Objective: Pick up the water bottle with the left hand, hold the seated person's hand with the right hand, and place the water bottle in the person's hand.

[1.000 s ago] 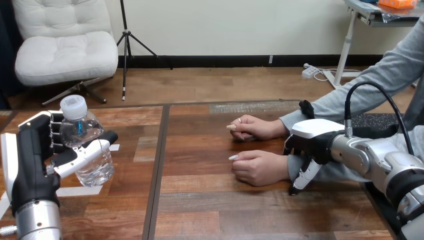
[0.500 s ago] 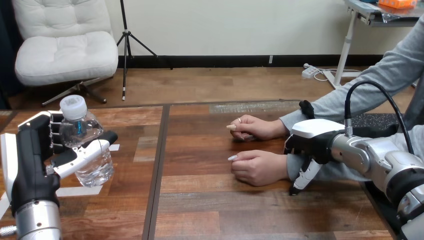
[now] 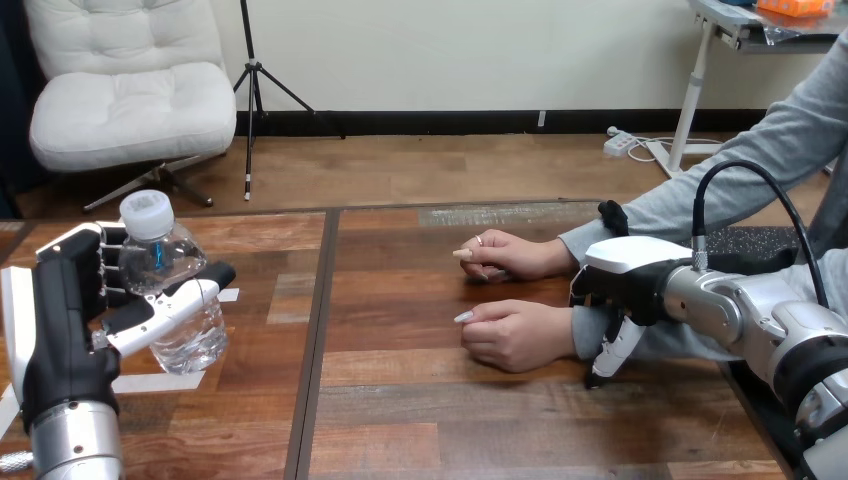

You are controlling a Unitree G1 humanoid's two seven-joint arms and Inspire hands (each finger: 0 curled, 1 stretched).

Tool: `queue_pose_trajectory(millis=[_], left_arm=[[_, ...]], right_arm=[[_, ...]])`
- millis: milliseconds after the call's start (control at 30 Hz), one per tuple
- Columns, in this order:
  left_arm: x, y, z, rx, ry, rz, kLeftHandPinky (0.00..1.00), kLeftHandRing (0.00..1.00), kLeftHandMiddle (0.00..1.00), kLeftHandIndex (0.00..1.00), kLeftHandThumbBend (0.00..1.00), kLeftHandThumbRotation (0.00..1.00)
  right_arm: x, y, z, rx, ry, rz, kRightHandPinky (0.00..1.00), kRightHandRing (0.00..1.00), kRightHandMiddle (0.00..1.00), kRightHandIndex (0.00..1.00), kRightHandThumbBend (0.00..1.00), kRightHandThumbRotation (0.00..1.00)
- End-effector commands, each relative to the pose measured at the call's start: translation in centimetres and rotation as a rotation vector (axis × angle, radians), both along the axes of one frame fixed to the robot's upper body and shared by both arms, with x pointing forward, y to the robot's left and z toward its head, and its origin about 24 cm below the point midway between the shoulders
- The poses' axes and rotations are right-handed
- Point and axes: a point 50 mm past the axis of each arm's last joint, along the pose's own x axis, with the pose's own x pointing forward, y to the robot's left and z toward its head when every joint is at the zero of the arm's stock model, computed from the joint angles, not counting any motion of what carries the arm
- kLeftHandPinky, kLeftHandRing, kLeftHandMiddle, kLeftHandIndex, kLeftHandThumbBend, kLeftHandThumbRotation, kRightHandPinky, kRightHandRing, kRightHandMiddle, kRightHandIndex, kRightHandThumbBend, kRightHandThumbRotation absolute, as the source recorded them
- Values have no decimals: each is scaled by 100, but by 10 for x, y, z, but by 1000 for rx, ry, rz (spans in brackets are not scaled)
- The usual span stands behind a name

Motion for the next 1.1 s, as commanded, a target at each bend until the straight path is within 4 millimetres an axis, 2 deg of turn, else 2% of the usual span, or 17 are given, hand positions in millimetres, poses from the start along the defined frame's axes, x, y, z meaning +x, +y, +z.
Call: queue_pose_trajectory(millis=[0, 300, 833, 1067], left_arm=[[6, -3, 25, 44, -119, -26, 32, 37, 42, 43, 75, 0], [5, -3, 26, 42, -115, -18, 32, 37, 42, 43, 74, 0], [5, -1, 26, 43, -125, -29, 31, 37, 43, 43, 74, 0], [5, -1, 25, 28, -122, -25, 31, 37, 42, 43, 74, 0]], right_arm=[[16, 0, 32, 42, -103, -26, 38, 45, 52, 61, 85, 10], [17, 0, 32, 56, -110, -37, 29, 35, 44, 53, 84, 1], [17, 0, 34, 76, -125, -31, 23, 29, 36, 40, 84, 0], [17, 0, 35, 72, -142, -17, 21, 27, 33, 36, 80, 0]])
